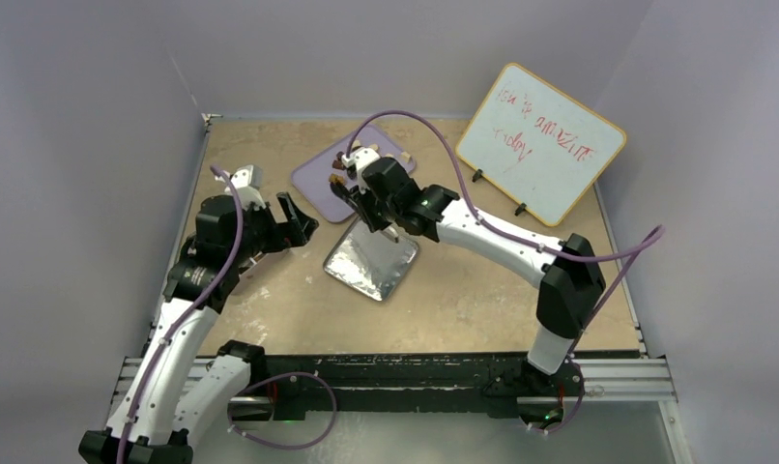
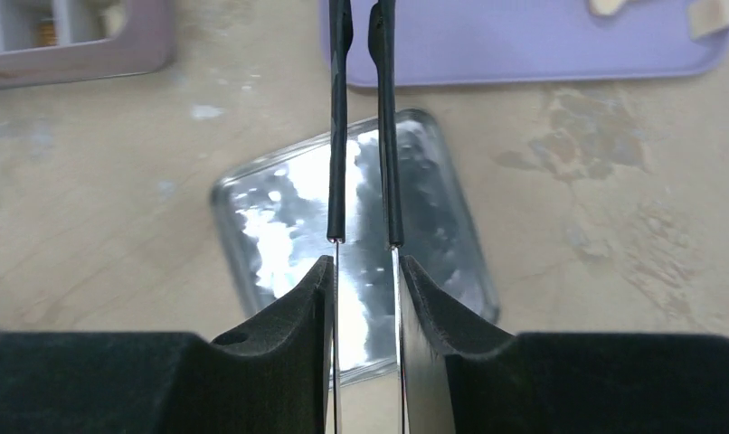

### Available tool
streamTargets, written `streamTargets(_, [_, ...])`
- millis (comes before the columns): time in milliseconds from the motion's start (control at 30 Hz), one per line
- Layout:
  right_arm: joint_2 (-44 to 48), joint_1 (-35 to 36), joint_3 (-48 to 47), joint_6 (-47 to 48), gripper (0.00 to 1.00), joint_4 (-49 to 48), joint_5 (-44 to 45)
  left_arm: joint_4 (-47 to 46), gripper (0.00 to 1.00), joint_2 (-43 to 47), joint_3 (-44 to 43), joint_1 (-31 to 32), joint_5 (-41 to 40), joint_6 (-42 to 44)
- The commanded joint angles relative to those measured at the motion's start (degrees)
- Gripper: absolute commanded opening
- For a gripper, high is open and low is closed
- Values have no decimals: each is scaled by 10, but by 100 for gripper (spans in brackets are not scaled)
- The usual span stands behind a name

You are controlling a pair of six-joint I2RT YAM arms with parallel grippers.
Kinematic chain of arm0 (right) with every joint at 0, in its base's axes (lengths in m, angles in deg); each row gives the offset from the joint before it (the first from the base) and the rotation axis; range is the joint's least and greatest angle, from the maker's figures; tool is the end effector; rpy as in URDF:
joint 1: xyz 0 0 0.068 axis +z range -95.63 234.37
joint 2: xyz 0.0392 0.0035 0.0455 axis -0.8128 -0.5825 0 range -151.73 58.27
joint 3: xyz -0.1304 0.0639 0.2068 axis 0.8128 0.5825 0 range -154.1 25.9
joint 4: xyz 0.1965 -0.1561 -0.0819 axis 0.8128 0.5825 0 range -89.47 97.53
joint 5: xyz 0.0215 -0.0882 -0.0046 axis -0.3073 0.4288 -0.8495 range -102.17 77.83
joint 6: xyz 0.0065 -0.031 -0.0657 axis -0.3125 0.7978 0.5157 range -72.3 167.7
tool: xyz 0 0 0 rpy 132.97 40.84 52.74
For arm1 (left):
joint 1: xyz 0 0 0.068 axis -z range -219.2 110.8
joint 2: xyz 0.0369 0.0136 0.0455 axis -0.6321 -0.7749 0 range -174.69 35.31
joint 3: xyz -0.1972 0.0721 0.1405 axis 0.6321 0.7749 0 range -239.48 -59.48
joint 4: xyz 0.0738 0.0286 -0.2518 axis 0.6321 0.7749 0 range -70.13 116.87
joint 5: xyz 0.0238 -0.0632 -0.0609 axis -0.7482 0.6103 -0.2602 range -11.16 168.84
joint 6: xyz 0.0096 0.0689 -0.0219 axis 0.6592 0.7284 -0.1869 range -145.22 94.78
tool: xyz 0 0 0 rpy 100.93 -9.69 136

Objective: Pack the chocolate
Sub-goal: Adjust the clamp, then pick up the fake chocolate from the plate.

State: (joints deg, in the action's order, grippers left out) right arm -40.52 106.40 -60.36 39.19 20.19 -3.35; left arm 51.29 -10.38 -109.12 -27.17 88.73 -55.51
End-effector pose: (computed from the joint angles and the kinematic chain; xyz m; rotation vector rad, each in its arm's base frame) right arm 0.2690 0.3295 0.2873 -0.7146 2.0383 0.4570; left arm 0.2049 -0.0544 0.3027 -0.2241 2.0913 -0.6299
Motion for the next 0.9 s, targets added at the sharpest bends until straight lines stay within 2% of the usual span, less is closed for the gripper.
streamTargets(0, [-26,-34,-51,20,32,26,57,-9,94,33,1,-1,2,52])
streamTargets(467, [-136,-130,-142,59,39,74,158,-12,95,64,27,0,15,57])
streamTargets(867, [-200,-170,-204,56,43,86,154,-8,96,74,28,5,13,54])
